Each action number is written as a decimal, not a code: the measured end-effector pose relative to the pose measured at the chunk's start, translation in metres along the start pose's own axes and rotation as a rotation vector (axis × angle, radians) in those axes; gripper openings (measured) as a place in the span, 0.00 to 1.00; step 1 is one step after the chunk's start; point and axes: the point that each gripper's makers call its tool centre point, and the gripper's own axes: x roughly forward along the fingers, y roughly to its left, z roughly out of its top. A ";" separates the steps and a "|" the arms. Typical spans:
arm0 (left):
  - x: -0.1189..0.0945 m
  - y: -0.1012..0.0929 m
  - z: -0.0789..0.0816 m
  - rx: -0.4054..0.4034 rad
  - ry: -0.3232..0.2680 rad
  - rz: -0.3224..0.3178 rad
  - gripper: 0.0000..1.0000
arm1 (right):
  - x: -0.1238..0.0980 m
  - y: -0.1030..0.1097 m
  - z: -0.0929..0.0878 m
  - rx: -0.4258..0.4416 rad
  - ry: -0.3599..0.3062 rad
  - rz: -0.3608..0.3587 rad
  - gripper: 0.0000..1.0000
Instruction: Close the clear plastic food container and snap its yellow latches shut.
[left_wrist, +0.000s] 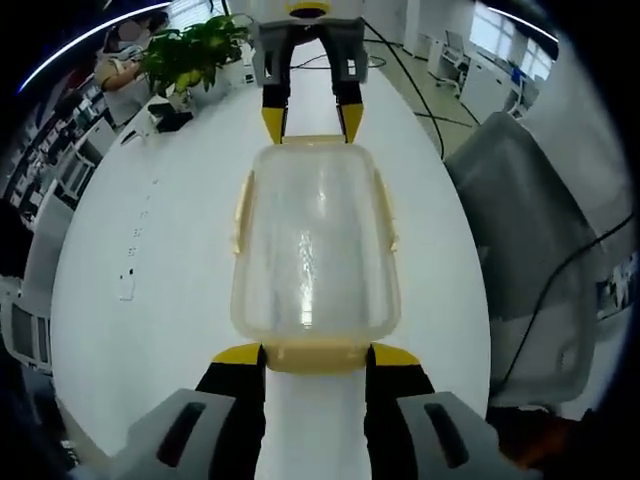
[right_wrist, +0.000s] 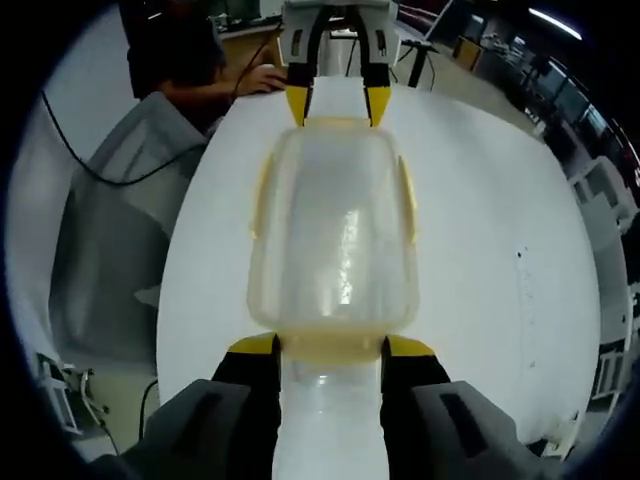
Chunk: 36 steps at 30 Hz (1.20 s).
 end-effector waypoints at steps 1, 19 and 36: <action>0.002 0.000 0.003 0.000 0.000 0.000 0.32 | -0.001 0.000 -0.004 0.002 -0.001 0.003 0.35; 0.038 0.008 0.042 0.006 -0.014 -0.015 0.32 | -0.006 -0.007 -0.056 0.022 0.004 0.017 0.35; 0.065 0.014 0.041 0.010 0.004 -0.028 0.33 | 0.011 -0.016 -0.075 0.023 0.043 0.029 0.35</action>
